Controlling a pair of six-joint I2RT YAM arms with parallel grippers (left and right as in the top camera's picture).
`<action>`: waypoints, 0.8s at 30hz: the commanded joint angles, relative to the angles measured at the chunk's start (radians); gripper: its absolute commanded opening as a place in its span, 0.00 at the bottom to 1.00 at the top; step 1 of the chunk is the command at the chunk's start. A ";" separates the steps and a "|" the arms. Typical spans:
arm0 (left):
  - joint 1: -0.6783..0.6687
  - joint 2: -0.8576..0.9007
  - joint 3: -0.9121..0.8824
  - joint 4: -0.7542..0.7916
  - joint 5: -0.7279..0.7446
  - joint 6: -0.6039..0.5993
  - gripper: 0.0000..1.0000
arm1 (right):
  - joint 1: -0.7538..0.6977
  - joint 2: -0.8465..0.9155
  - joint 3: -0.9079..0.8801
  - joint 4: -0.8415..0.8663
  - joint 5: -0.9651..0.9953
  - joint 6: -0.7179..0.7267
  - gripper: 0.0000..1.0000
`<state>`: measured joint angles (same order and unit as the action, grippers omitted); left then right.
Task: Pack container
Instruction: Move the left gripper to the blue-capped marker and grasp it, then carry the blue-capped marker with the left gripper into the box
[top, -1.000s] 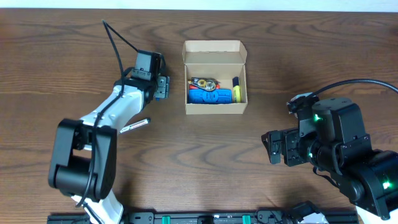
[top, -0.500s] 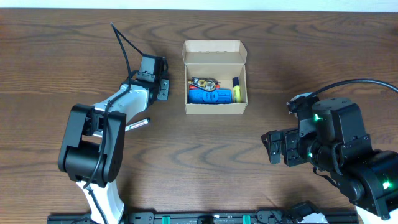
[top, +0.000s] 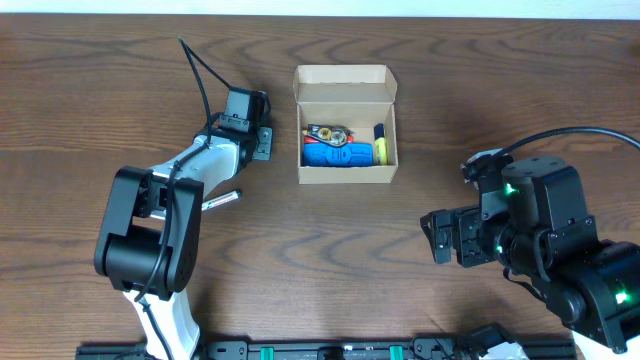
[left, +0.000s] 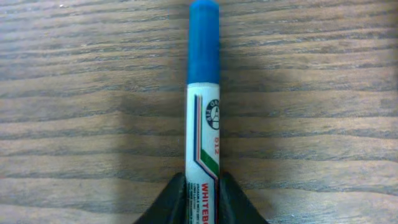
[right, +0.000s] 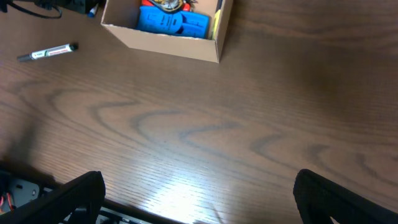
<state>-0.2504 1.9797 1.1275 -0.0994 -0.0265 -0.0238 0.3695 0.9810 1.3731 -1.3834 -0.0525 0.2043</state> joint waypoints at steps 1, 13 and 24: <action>0.002 0.039 -0.005 -0.022 -0.006 0.031 0.07 | 0.009 -0.001 0.002 -0.001 0.003 0.008 0.99; 0.000 -0.257 0.014 -0.110 -0.061 0.117 0.05 | 0.009 -0.001 0.002 -0.001 0.003 0.008 0.99; -0.098 -0.536 0.014 -0.168 0.438 0.799 0.06 | 0.009 -0.001 0.002 -0.001 0.003 0.008 0.99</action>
<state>-0.3153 1.4307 1.1366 -0.2394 0.1799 0.4557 0.3695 0.9810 1.3731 -1.3838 -0.0525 0.2047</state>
